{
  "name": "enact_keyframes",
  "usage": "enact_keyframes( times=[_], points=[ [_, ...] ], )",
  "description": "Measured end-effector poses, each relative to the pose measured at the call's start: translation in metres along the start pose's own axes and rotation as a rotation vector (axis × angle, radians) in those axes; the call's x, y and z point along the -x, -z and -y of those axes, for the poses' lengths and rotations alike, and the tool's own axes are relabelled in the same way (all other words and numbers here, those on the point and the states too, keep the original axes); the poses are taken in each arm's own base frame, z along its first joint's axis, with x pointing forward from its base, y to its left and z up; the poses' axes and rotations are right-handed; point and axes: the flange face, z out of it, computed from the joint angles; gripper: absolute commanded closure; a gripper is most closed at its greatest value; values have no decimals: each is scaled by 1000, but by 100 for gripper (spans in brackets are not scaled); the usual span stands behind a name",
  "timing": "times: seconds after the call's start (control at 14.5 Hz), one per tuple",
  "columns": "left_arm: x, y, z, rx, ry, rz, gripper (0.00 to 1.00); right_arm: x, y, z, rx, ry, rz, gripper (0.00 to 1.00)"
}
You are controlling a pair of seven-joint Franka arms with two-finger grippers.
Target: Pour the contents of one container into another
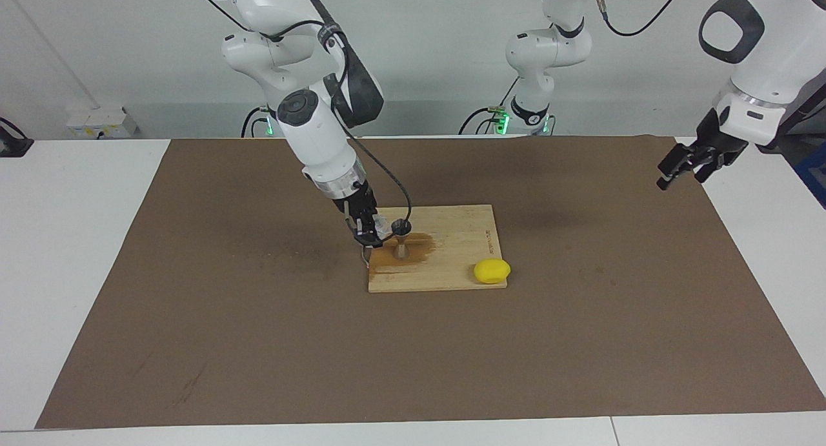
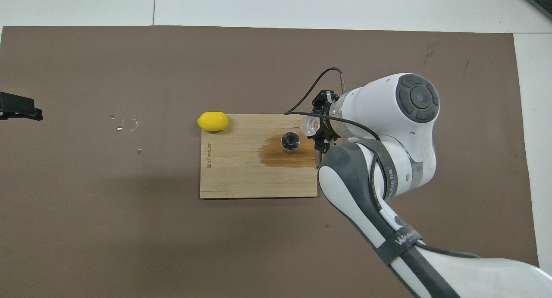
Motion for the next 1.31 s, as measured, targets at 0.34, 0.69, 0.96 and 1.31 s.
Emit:
enact_keyframes(
  times=[0.34, 0.69, 0.96, 1.31],
  points=[
    [44, 52, -64, -47, -183, 92, 0, 19, -6, -9, -4, 87, -83, 100],
    [45, 62, -51, -45, -194, 95, 0, 33, -8, -15, -26, 162, -164, 100],
    [44, 62, -55, -36, -122, 85, 0, 49, -11, -22, -43, 244, -223, 100],
    [43, 63, -59, -34, -106, 77, 0, 62, -13, -29, -63, 334, -293, 100]
  ],
)
